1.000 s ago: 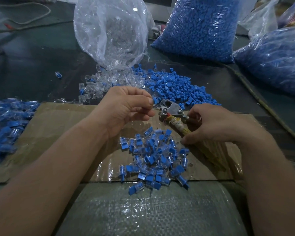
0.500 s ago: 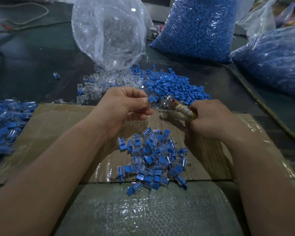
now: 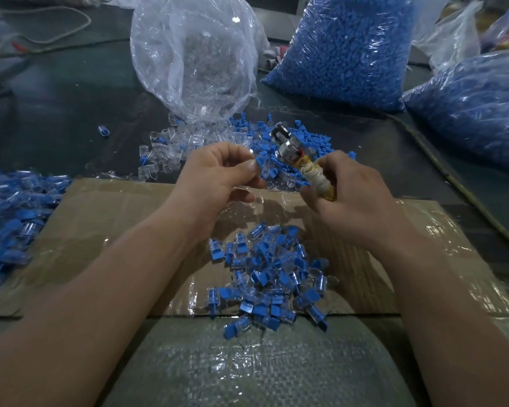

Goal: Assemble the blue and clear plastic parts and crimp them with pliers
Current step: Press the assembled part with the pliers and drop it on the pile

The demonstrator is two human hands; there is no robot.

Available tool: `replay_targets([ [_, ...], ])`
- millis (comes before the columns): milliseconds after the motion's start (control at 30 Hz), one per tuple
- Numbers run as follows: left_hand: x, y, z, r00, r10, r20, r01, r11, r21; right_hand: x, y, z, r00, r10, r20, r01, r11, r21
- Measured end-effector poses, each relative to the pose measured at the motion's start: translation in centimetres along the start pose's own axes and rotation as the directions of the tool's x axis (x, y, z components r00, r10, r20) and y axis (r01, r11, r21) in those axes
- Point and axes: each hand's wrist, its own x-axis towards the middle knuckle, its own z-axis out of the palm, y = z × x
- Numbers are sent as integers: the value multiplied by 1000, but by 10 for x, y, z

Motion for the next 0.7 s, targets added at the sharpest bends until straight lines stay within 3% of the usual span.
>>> replay_targets([
  [267,-3,-1,3,995,102,10,-102,994,49,0,-3,5,997,-42,62,41,999,3],
  [700,-5,-2,5,990,138,-20,-138,990,13,-2,-5,3,995,-67,72,66,998,23],
])
